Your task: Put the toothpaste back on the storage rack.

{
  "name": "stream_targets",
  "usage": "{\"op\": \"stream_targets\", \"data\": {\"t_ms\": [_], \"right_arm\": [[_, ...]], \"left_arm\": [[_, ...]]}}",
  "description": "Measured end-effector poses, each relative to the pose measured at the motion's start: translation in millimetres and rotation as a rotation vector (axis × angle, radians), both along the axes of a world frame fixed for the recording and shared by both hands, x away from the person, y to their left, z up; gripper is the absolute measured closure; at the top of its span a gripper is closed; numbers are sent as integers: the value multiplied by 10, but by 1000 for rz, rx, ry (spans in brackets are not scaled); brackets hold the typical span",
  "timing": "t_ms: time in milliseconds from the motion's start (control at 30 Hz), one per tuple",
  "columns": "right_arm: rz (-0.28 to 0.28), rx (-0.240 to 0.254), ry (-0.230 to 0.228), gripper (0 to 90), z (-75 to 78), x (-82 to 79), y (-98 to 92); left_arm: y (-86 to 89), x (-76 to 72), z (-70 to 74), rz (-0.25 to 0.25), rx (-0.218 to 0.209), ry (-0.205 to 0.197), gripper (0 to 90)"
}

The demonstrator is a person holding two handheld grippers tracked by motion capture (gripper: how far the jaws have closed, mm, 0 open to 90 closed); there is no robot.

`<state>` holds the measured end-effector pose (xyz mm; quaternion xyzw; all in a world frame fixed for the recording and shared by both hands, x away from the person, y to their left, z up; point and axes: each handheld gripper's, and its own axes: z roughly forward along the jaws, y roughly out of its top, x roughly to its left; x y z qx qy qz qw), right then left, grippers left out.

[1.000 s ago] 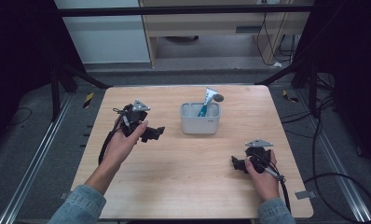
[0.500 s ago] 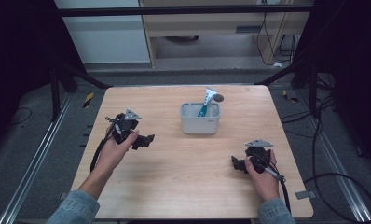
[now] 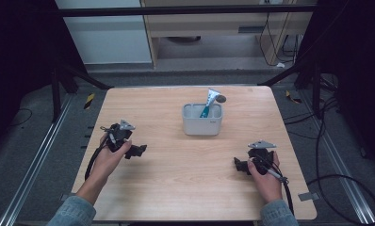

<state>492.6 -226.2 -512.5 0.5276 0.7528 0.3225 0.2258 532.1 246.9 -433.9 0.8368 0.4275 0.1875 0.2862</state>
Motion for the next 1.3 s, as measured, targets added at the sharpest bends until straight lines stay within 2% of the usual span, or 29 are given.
{"op": "stream_targets", "data": {"t_ms": [433,567,833,933,1167,1233,1300], "right_arm": [[0,0,0,4,0,0,0],[0,-1,0,4,0,0,0],[0,0,0,4,0,0,0],[0,-1,-1,4,0,0,0],[0,0,0,4,0,0,0],[0,0,0,4,0,0,0],[-1,0,0,4,0,0,1]], "left_arm": [[315,-34,-248,57,-9,34,46],[417,-28,-308,89,-10,32,45],[646,-13,-421,159,-27,9,44],[715,-2,-463,175,-50,-11,43],[821,49,-552,202,-58,-26,40],[854,72,-570,202,-76,-33,38],[874,76,-603,198,-72,-32,35]]}}
